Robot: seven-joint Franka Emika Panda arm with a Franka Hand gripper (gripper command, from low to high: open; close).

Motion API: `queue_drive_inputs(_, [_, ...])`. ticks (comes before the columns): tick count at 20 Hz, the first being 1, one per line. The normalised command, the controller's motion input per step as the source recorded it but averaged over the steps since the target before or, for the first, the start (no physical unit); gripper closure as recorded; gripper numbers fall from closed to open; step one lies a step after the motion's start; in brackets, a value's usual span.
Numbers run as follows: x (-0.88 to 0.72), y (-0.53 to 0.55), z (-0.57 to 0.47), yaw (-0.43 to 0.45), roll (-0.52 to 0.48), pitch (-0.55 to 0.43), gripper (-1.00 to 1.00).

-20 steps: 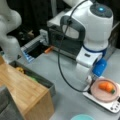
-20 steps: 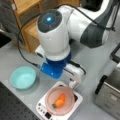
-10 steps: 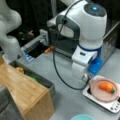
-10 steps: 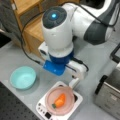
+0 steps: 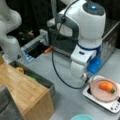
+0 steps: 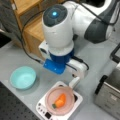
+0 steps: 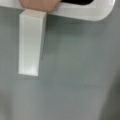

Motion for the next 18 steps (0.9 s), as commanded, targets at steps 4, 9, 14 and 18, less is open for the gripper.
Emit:
queue_drive_inputs(4, [-0.42, -0.16, -0.09, 0.060, 0.035, -0.186, -1.00])
queue_drive_inputs(9, [-0.44, -0.17, -0.11, 0.071, 0.028, -0.196, -1.00])
queue_drive_inputs(14, [-0.37, -0.16, -0.11, 0.076, 0.030, -0.211, -1.00])
queue_drive_inputs(18, [-0.29, -0.11, -0.10, 0.067, 0.033, -0.220, -1.00])
